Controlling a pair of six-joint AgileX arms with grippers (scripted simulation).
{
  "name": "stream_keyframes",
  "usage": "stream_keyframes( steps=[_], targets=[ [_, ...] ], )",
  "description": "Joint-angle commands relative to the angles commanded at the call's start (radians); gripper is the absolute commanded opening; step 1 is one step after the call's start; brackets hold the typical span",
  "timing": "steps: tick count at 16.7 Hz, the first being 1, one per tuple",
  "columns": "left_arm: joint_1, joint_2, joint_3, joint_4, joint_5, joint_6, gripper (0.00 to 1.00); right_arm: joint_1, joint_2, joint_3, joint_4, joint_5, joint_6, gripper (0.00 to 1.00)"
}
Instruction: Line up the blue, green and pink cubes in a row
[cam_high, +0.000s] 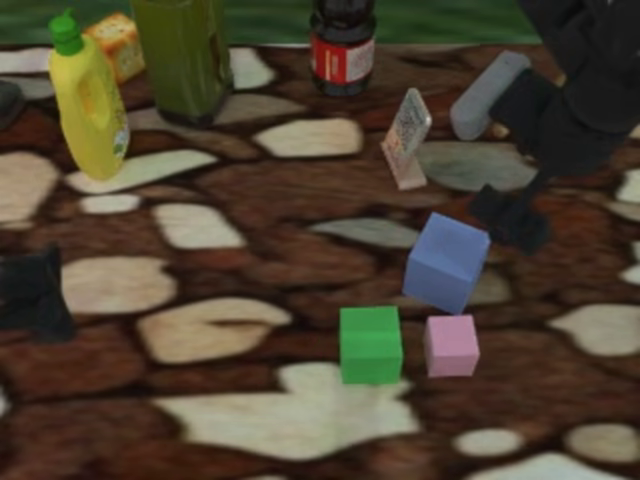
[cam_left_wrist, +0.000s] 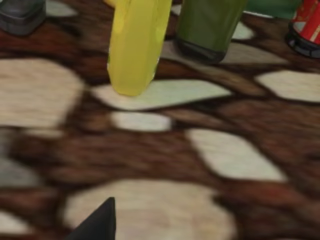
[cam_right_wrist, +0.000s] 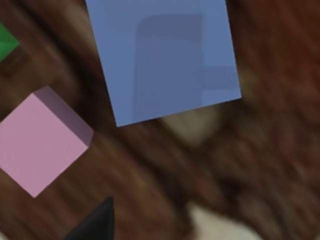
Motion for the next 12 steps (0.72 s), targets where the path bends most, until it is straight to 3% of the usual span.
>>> stream_keyframes(
  steps=[6,12],
  targets=[
    [0.14,-0.408,-0.299,0.238,0.01,0.191,1.0,0.081,0.342,0.327,-0.193,0.002,-0.098,1.0],
    [0.167,-0.479,-0.354,0.289,0.012,0.231,1.0,0.097,0.407,0.39,-0.225,0.003,-0.116,1.0]
  ],
)
